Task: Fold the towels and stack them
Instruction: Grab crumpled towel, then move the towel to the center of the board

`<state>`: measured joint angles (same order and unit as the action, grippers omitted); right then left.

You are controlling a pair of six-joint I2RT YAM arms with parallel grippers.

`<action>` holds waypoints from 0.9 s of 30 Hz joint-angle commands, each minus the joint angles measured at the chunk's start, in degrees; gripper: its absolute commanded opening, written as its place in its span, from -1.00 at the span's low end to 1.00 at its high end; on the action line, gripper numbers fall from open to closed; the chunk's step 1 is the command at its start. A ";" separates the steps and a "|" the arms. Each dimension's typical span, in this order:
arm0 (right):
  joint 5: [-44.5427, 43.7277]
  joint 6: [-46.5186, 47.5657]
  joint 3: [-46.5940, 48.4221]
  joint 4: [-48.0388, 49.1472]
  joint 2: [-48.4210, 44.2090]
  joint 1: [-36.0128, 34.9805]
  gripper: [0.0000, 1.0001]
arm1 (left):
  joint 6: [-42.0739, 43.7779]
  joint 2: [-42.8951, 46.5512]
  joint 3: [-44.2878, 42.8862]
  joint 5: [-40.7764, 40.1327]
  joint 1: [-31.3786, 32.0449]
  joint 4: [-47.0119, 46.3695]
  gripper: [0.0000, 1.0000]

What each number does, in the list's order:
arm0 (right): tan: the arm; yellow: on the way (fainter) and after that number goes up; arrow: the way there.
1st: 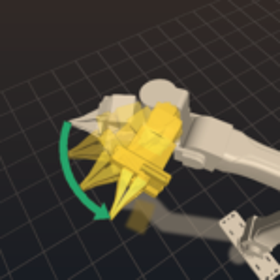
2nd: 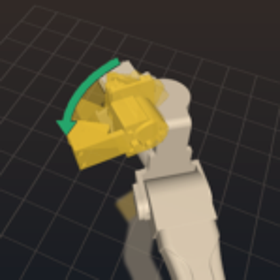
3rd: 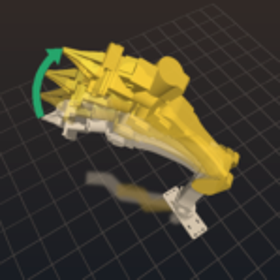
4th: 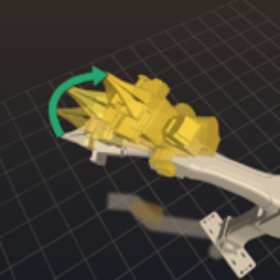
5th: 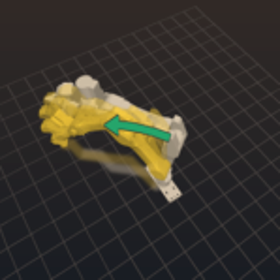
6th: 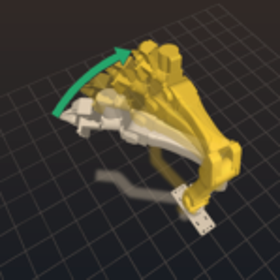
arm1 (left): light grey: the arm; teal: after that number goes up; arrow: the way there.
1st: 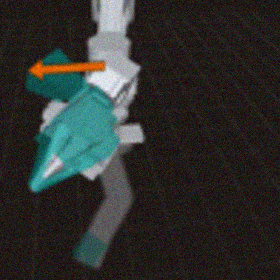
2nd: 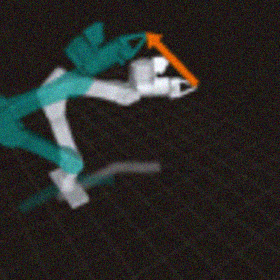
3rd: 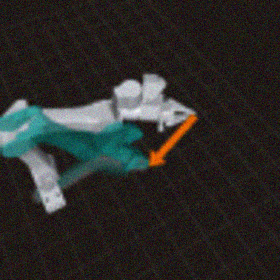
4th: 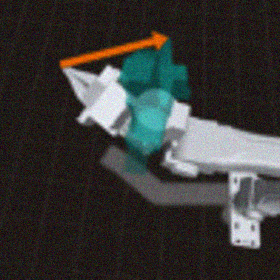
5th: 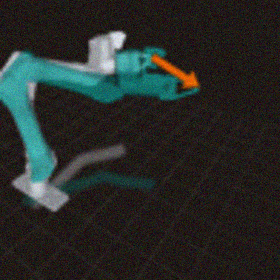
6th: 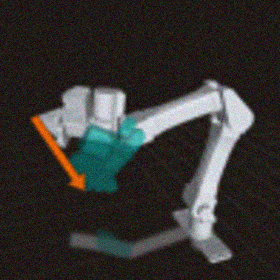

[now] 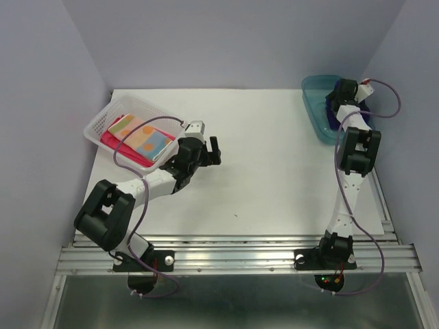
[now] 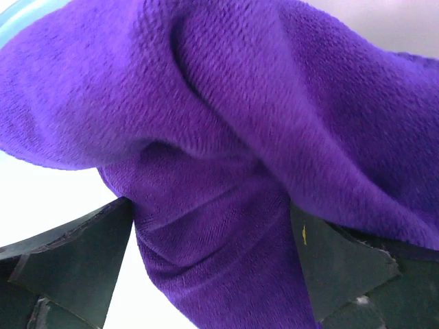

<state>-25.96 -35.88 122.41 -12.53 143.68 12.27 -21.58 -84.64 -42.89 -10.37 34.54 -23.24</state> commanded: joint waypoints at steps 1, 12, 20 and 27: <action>-3.49 -0.16 6.77 8.32 3.35 0.12 0.96 | -0.91 2.46 0.62 -3.34 0.44 -1.63 0.97; 1.16 0.46 -9.00 21.39 -10.32 -0.05 -0.99 | -1.44 5.80 0.88 -5.01 0.61 0.48 0.97; 11.77 3.09 -28.70 26.16 -37.92 -5.41 -0.99 | -2.15 14.58 3.52 -3.08 1.67 0.39 0.98; 41.29 7.67 -26.43 14.66 -49.98 -18.58 -0.89 | -6.27 22.76 7.21 -3.16 1.84 2.67 0.98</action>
<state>-5.61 -31.33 94.24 5.61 95.85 -0.03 -24.84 -64.75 -37.23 -13.02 36.03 -21.10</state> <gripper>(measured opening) 0.078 0.986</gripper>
